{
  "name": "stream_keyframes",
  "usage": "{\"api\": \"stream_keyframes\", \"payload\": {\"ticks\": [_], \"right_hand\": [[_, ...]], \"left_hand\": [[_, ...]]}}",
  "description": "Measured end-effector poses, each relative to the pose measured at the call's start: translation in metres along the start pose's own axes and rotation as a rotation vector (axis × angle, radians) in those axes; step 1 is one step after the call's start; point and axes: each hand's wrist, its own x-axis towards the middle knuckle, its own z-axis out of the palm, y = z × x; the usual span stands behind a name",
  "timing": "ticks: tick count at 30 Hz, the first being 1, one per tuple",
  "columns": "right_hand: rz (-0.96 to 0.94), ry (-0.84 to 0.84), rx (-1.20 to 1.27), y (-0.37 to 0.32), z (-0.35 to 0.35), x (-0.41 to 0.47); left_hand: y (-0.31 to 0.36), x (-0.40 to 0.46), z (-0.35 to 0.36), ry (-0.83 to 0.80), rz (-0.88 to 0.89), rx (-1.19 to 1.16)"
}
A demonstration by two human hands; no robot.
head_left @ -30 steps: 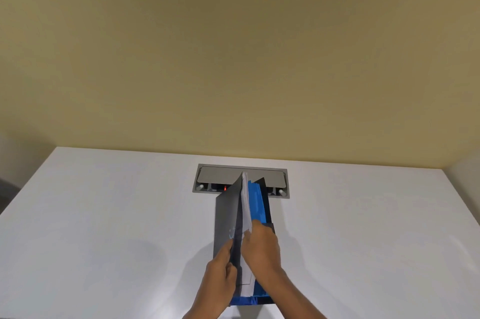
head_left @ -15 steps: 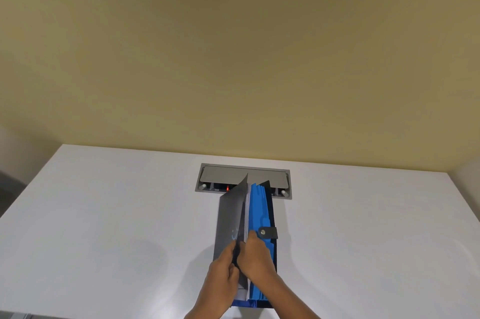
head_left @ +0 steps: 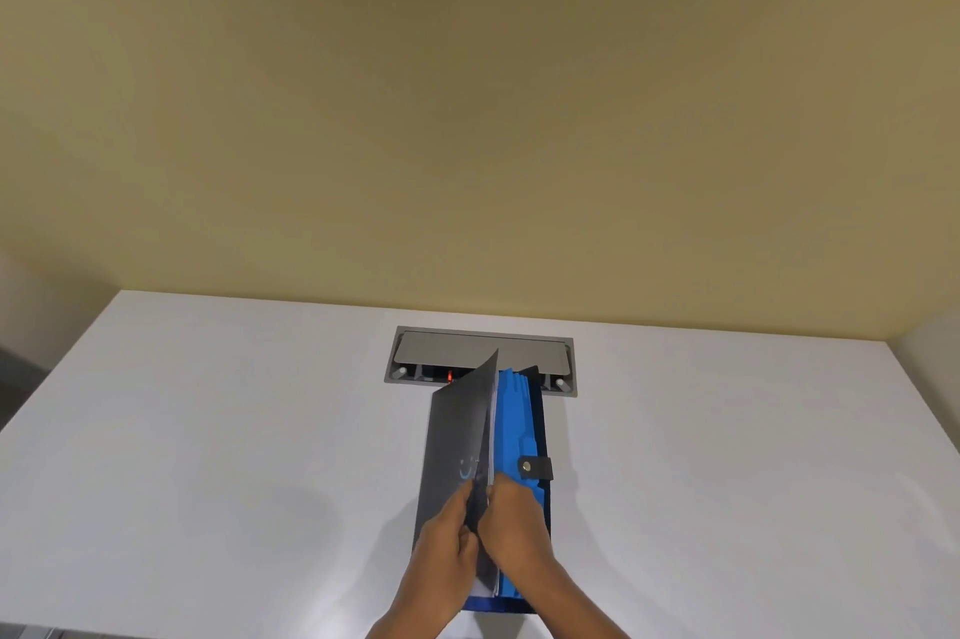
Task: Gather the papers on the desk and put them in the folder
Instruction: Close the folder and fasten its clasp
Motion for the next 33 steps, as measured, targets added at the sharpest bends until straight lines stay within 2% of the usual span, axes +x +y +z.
{"api": "stream_keyframes", "payload": {"ticks": [3,6,9,14,18,20,22,26,33], "right_hand": [[0.025,0.023,0.039,0.009,-0.005,-0.002],[0.067,0.119,0.050,0.020,-0.016,-0.006],[0.104,0.176,0.035,0.038,-0.028,-0.009],[0.159,0.185,0.017,0.080,-0.046,-0.012],[0.175,0.200,0.009,0.114,-0.053,-0.014],[0.170,0.182,-0.009,0.126,-0.056,-0.014],[0.168,0.148,-0.018,0.135,-0.055,-0.012],[0.141,0.104,-0.004,0.142,-0.049,-0.003],[0.065,0.065,-0.053,0.121,-0.030,0.019]], "left_hand": [[-0.011,0.007,0.010,-0.011,-0.023,0.041],[-0.019,0.015,0.026,-0.023,-0.030,0.070],[-0.013,0.027,0.046,-0.033,-0.136,0.025],[-0.020,0.029,0.090,-0.106,-0.099,0.278],[-0.033,0.035,0.125,-0.079,-0.100,0.445],[-0.038,0.032,0.133,-0.126,-0.072,0.446],[-0.042,0.031,0.137,-0.156,-0.054,0.452],[-0.063,0.034,0.138,-0.095,-0.074,0.473],[-0.103,0.040,0.094,-0.125,-0.083,0.636]]}}
